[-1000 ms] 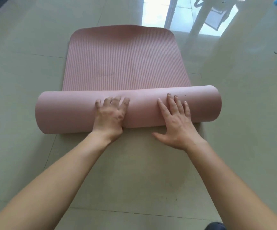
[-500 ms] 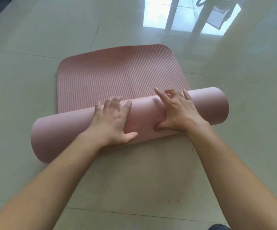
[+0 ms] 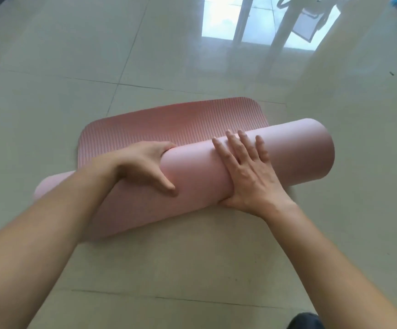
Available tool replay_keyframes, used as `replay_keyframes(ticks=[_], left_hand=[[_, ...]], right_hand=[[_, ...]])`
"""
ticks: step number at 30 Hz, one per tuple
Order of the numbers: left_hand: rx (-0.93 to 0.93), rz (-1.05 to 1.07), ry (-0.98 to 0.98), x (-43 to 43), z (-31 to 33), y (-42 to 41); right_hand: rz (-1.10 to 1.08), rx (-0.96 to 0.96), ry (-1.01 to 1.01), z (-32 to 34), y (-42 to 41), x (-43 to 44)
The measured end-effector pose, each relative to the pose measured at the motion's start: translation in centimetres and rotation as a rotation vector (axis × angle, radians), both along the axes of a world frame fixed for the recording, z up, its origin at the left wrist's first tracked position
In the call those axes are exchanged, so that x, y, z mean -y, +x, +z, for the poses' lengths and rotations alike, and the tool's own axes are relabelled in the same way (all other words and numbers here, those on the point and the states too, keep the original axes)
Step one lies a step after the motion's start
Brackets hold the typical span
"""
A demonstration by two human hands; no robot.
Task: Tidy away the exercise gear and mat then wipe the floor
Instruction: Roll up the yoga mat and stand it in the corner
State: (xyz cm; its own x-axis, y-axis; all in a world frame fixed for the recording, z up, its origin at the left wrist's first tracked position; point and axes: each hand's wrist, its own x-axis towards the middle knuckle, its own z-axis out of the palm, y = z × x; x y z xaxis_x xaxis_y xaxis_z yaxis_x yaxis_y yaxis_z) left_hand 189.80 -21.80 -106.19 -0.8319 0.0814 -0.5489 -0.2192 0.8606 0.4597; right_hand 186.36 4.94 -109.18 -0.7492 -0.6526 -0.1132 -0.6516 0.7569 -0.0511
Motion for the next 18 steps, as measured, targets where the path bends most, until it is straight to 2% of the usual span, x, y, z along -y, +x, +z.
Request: replay_keyframes(ticks=[2, 5, 8, 10, 12, 14, 18], left_hand=[[0.093, 0.001, 0.114, -0.1, -0.4, 1.4], [-0.049, -0.020, 0.052, -0.7, -0.3, 2.4], [-0.245, -0.046, -0.238, -2.2, 0.2, 2.9], [-0.290, -0.040, -0.421, -3.4, -0.4, 3.1], [-0.265, -0.017, -0.574, -3.9, -1.9, 2.9], [-0.287, -0.023, -0.708, -3.5, -3.5, 2.1], [-0.381, -0.010, -0.731, -2.4, -4.6, 0.1]], right_hand=[[0.051, 0.003, 0.081, 0.9, -0.2, 0.4], [0.090, 0.069, 0.109, 2.1, -1.6, 1.4], [0.038, 0.137, 0.007, 2.3, -3.3, 2.8], [-0.048, 0.050, -0.126, 1.7, -3.7, 3.5], [-0.135, -0.080, -0.343, 0.6, -3.5, 3.9], [-0.160, -0.128, -0.433, -0.6, -3.0, 3.7], [-0.077, -0.052, -0.216, -2.3, -1.0, 2.0]])
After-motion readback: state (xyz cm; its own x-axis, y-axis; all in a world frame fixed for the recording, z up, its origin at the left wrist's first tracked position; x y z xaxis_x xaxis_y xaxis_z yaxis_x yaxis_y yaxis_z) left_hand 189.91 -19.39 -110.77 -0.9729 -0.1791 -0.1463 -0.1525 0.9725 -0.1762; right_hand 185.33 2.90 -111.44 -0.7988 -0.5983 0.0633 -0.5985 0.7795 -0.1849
